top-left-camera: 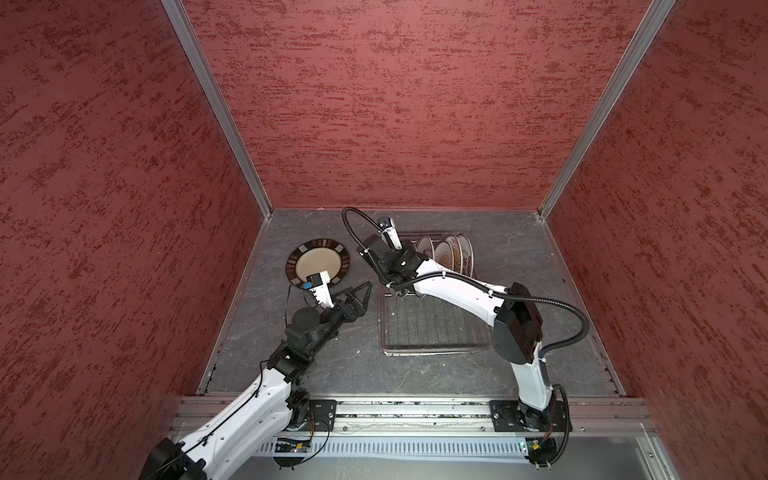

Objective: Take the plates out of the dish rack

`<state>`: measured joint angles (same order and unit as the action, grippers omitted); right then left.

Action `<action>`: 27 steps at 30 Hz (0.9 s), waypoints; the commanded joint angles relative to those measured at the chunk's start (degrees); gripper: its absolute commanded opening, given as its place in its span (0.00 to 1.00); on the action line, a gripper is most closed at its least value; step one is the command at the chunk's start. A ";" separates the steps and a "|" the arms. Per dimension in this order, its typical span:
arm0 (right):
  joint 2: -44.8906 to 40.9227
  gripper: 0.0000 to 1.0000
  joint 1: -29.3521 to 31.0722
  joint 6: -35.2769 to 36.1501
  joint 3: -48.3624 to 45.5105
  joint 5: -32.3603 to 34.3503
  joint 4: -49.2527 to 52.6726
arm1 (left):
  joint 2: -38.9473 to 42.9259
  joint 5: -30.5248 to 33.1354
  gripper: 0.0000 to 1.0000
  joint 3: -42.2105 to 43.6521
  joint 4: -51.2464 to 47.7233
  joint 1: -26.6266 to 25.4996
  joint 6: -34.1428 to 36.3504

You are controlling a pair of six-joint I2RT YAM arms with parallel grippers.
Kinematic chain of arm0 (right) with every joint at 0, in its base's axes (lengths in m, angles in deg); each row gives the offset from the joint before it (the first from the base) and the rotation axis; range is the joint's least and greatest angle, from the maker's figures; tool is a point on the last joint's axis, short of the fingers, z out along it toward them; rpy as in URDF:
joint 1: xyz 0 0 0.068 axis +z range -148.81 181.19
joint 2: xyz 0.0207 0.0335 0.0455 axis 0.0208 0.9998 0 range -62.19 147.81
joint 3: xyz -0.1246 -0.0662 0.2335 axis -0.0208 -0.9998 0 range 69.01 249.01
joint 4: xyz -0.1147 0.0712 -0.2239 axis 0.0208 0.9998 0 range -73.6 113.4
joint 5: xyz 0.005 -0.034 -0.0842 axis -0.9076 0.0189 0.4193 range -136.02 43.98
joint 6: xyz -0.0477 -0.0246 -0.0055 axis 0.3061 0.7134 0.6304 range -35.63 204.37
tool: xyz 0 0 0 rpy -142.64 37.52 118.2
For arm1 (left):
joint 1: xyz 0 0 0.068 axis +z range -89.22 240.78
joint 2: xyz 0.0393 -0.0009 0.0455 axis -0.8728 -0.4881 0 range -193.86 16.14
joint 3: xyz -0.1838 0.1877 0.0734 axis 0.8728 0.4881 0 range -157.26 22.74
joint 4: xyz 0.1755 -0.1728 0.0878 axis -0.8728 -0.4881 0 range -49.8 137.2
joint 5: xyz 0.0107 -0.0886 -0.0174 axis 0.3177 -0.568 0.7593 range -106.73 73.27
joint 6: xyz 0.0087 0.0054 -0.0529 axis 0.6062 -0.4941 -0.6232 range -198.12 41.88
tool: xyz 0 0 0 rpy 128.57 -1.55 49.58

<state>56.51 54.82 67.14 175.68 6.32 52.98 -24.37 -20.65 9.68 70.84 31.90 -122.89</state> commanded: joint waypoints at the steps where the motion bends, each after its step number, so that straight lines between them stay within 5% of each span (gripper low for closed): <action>1: -1.28 0.06 0.87 2.55 4.11 4.01 -3.96 | -0.88 -0.25 0.99 0.01 2.08 0.41 0.04; 27: -7.29 0.00 1.70 8.46 1.05 10.46 -8.20 | -4.26 -1.41 1.00 -0.66 3.26 0.39 -0.58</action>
<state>54.98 56.02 74.22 176.25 10.40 50.40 -28.98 -21.35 9.68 72.28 31.90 -123.18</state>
